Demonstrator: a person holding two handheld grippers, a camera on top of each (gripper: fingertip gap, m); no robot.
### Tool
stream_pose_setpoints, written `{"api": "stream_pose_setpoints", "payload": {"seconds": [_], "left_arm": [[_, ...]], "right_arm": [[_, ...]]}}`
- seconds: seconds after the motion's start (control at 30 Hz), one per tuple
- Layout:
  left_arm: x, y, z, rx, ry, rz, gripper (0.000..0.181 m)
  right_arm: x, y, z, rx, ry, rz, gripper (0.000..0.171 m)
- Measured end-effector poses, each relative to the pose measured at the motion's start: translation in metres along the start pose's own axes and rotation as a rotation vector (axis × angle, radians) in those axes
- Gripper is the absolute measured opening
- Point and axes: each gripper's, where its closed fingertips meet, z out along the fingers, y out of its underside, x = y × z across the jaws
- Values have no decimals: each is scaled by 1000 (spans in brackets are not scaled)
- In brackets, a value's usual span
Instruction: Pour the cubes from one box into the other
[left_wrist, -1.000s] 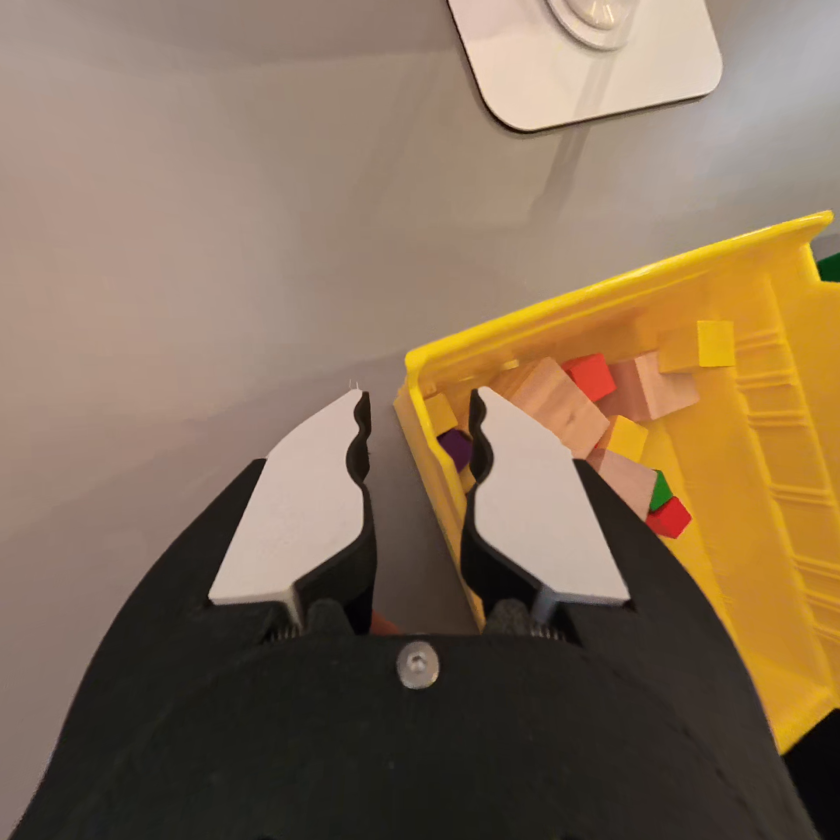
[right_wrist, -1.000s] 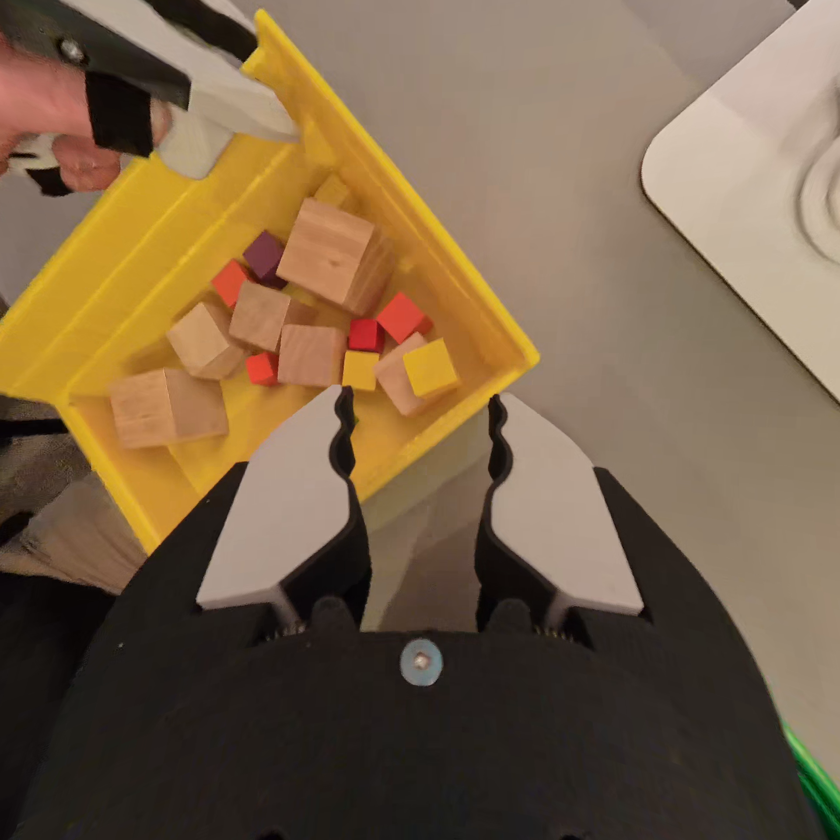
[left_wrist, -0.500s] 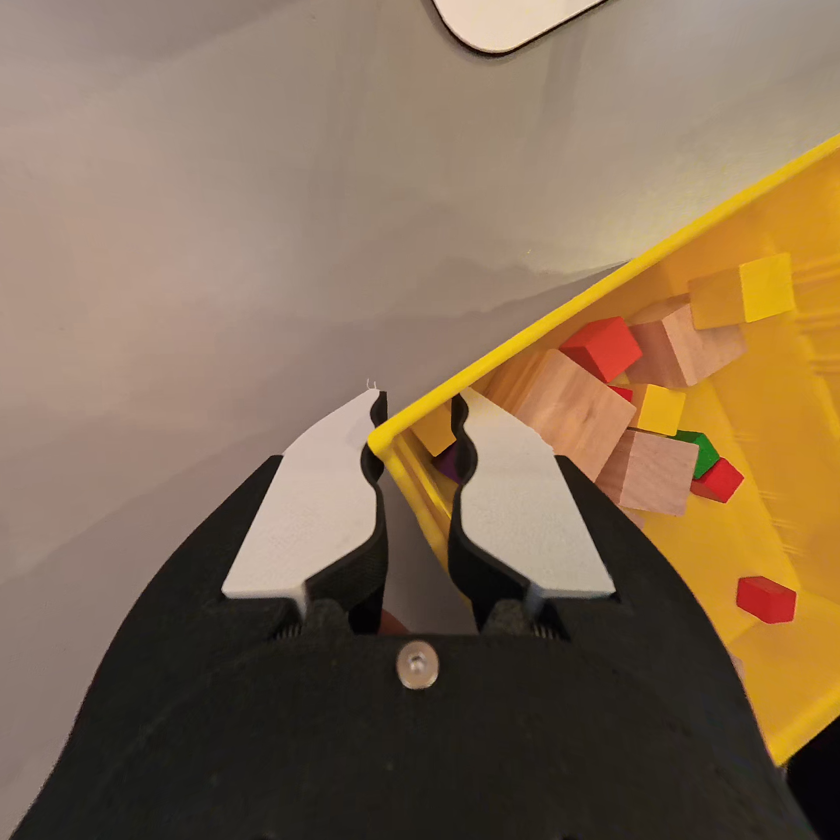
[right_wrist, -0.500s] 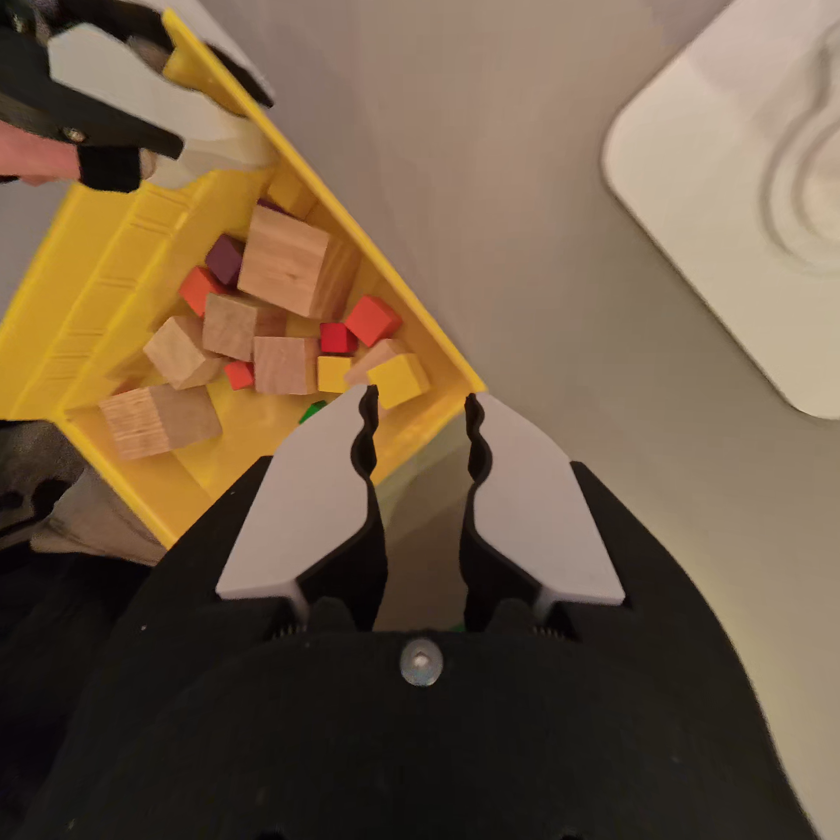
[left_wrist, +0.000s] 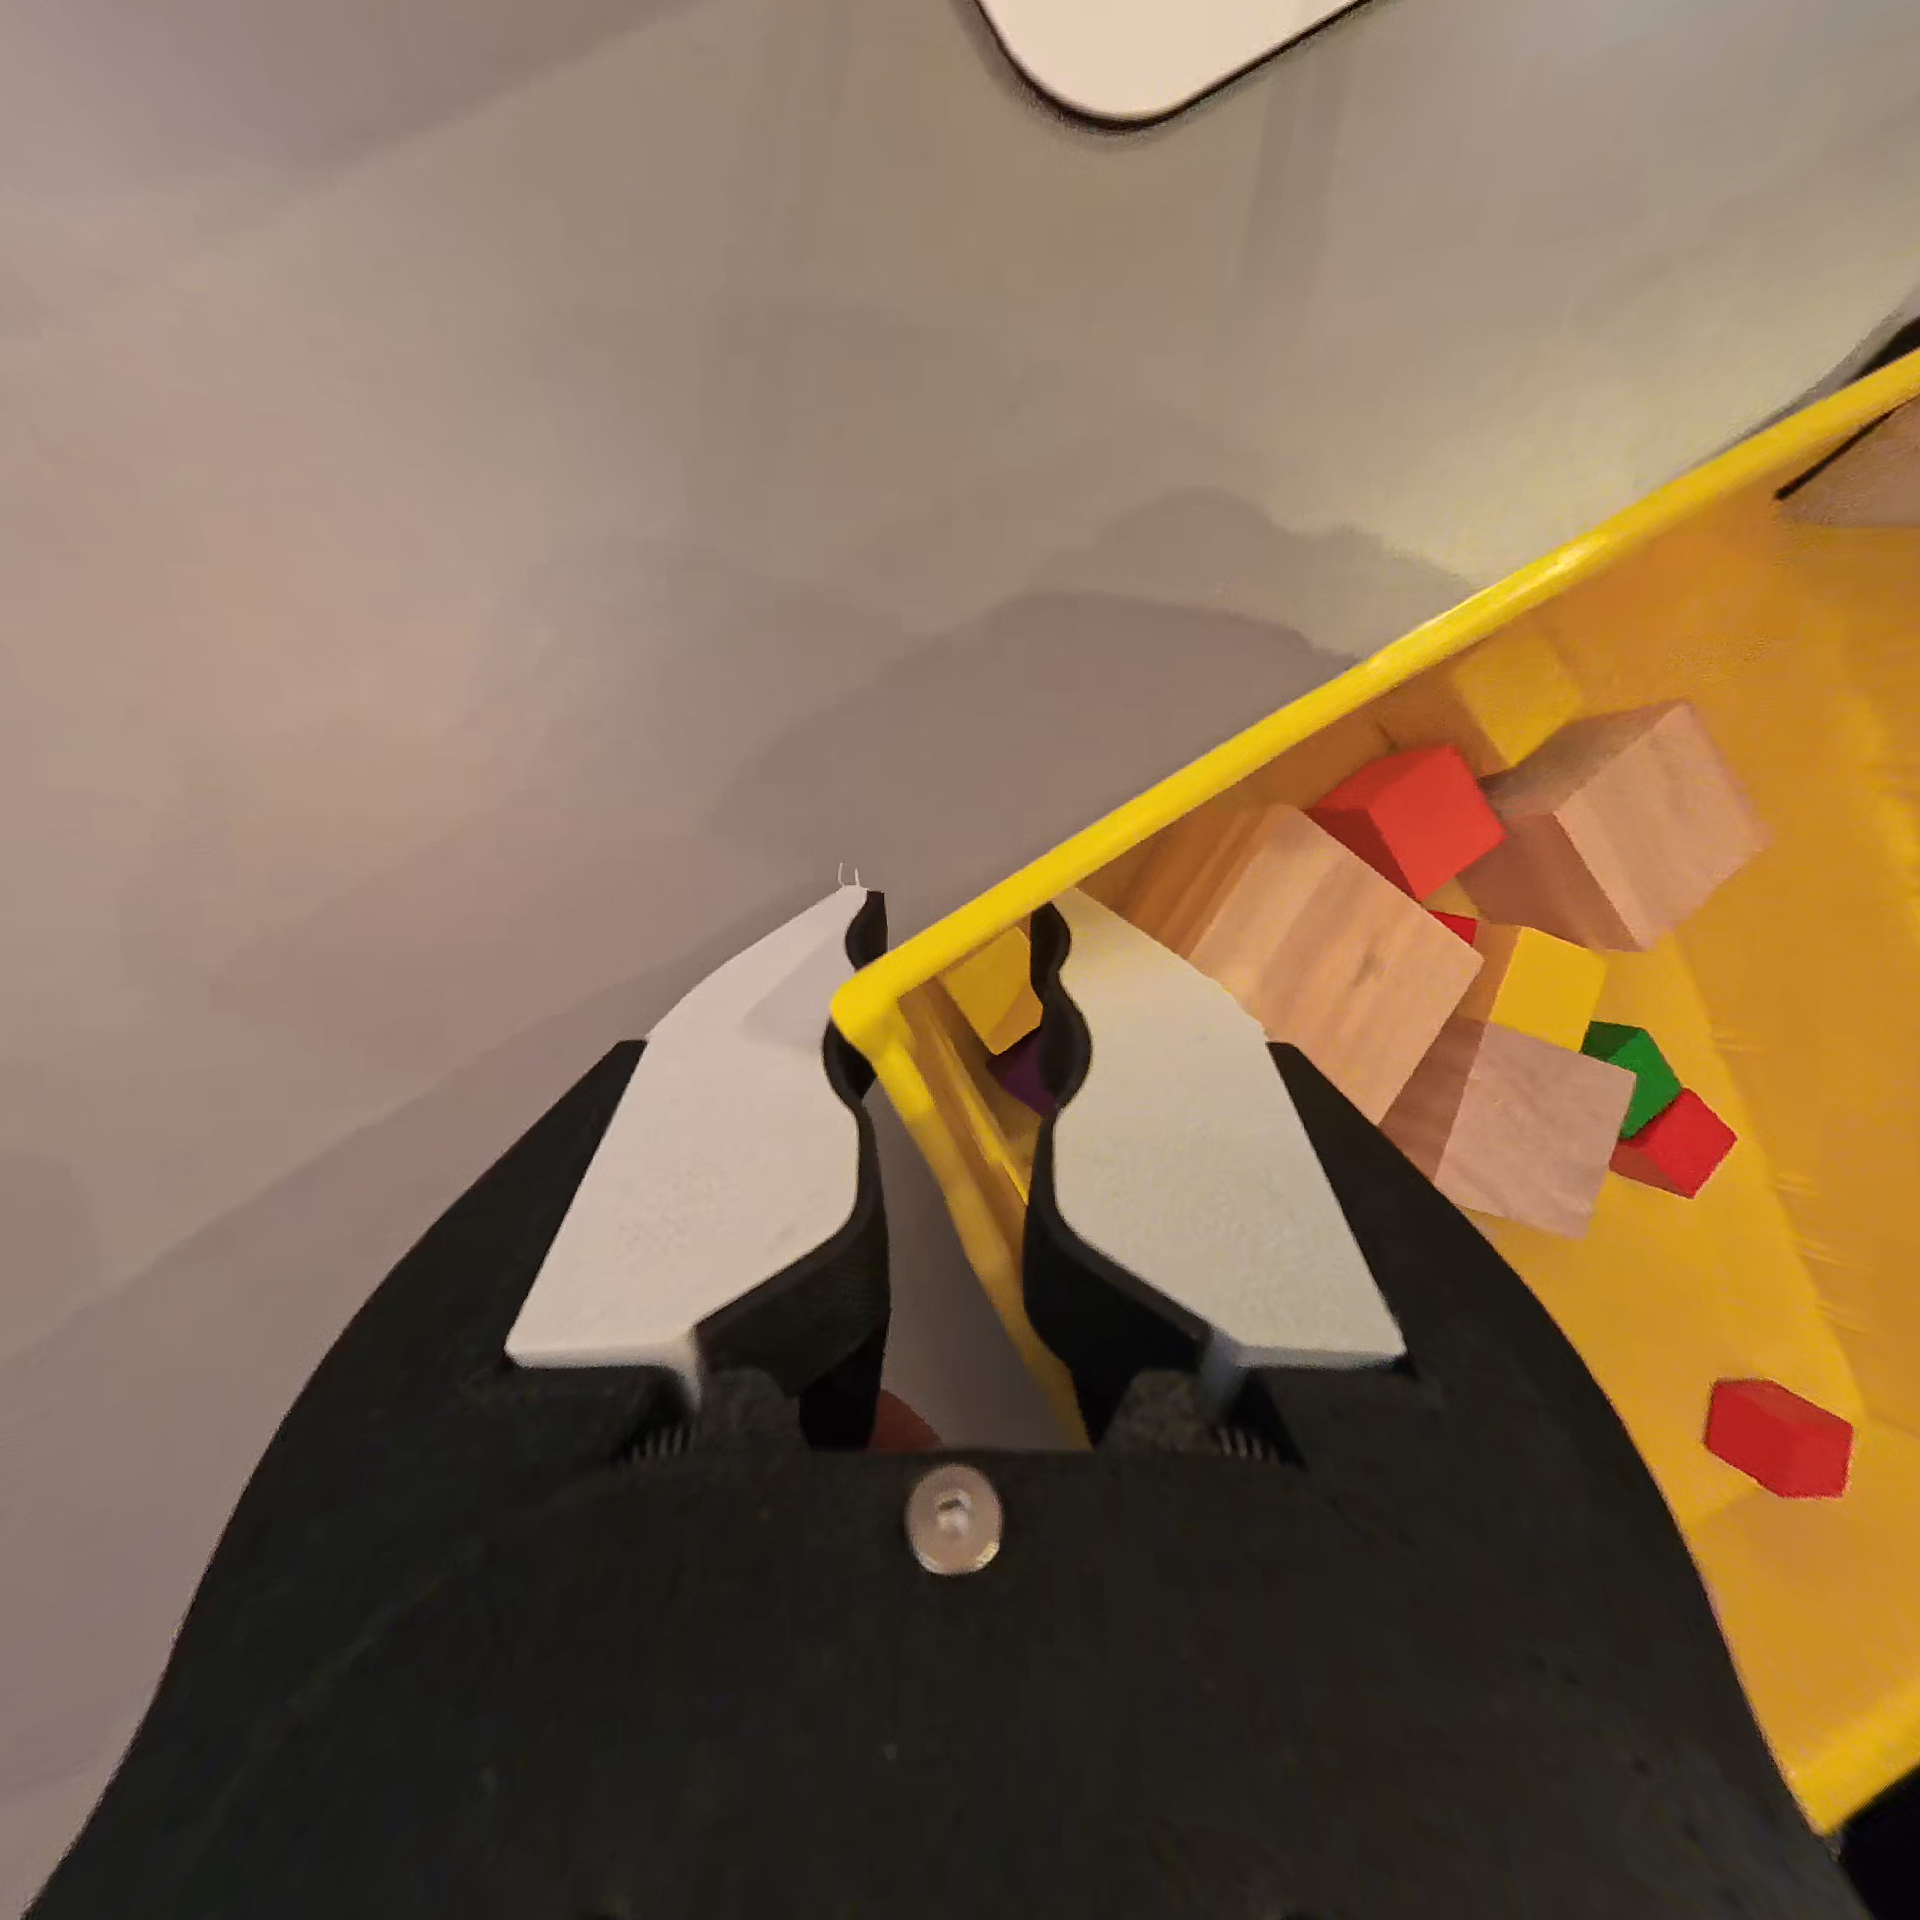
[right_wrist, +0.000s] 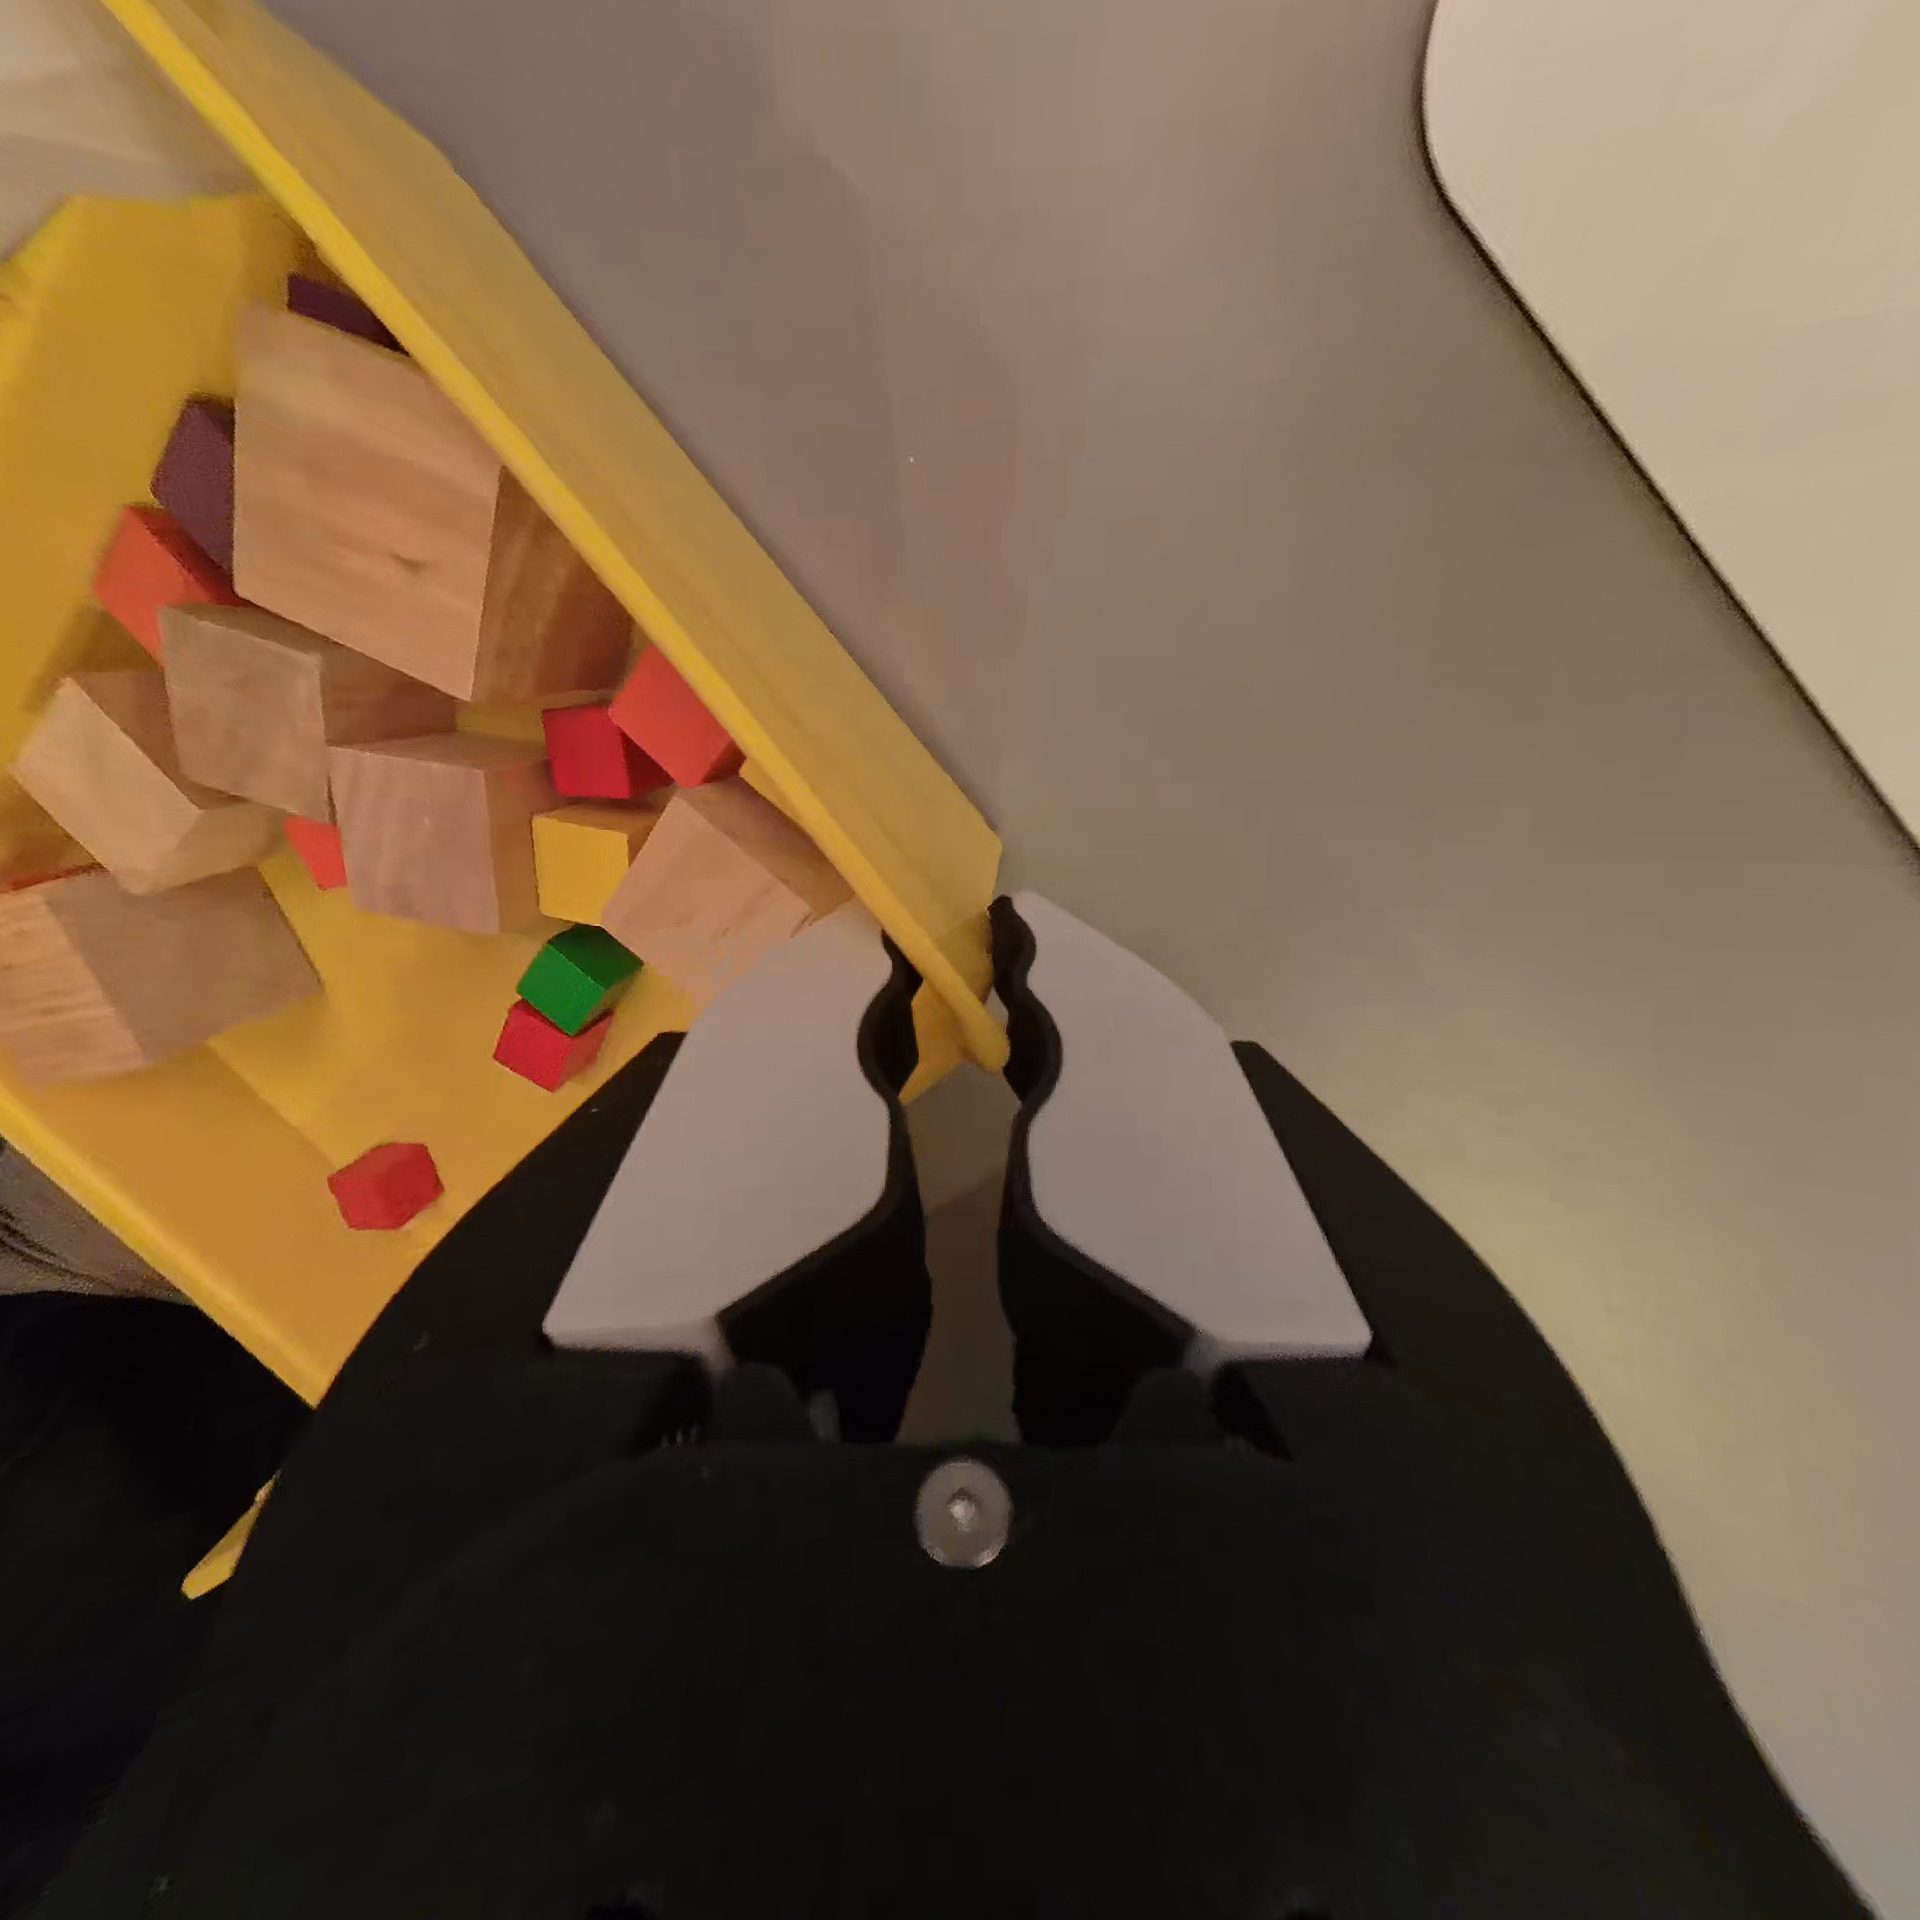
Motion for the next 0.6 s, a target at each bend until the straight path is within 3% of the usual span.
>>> {"api": "stream_pose_setpoints", "payload": {"seconds": [0.3,0.6], "left_arm": [[9,-13,-3,-34,36,23,25],[30,-50,-15,-47,69,81,24]], "right_arm": [[2,9,-13,26,-62,-13,7],[16,18,-50,87,-77,11,10]]}}
